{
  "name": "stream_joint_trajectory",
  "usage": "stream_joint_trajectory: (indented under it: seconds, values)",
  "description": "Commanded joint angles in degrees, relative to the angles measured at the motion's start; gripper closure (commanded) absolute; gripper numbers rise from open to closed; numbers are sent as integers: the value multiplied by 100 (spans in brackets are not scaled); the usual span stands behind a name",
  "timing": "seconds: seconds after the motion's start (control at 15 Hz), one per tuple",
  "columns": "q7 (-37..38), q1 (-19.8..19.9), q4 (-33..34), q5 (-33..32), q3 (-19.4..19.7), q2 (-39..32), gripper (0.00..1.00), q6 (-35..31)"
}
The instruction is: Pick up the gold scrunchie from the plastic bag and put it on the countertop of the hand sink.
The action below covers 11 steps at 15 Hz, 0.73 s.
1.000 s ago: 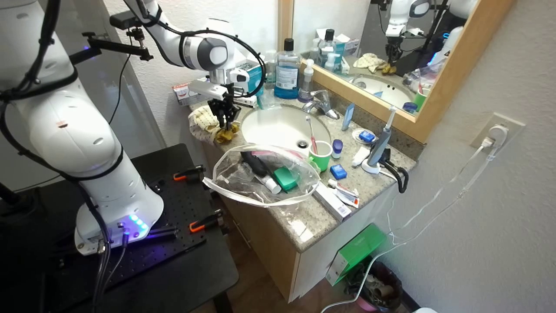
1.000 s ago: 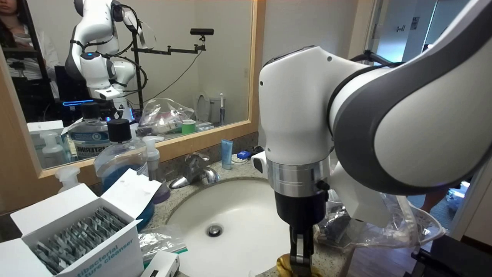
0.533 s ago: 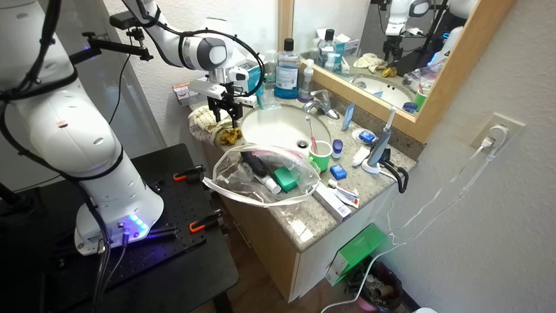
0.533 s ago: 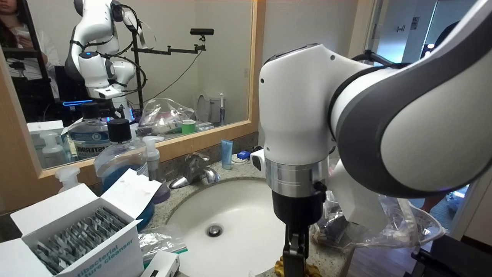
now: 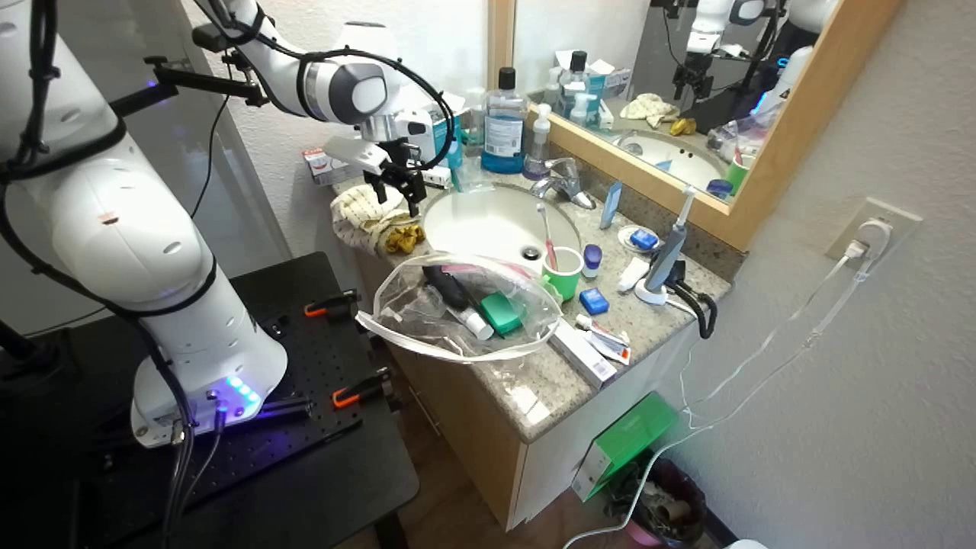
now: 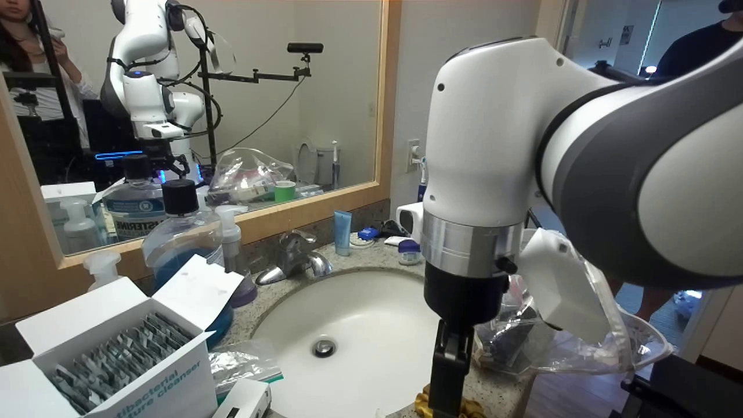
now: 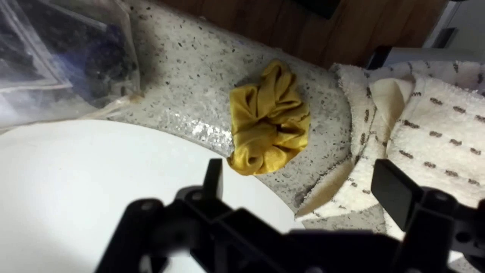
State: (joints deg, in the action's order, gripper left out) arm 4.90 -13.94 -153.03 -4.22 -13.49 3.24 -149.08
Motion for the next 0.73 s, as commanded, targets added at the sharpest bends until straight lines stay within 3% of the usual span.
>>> stream_joint_trajectory:
  seconds: [0.0,0.67]
  values:
    - [-14,15,-83,98,-16,136,0,-11]
    - [-14,16,-248,141,-16,381,0,-37]
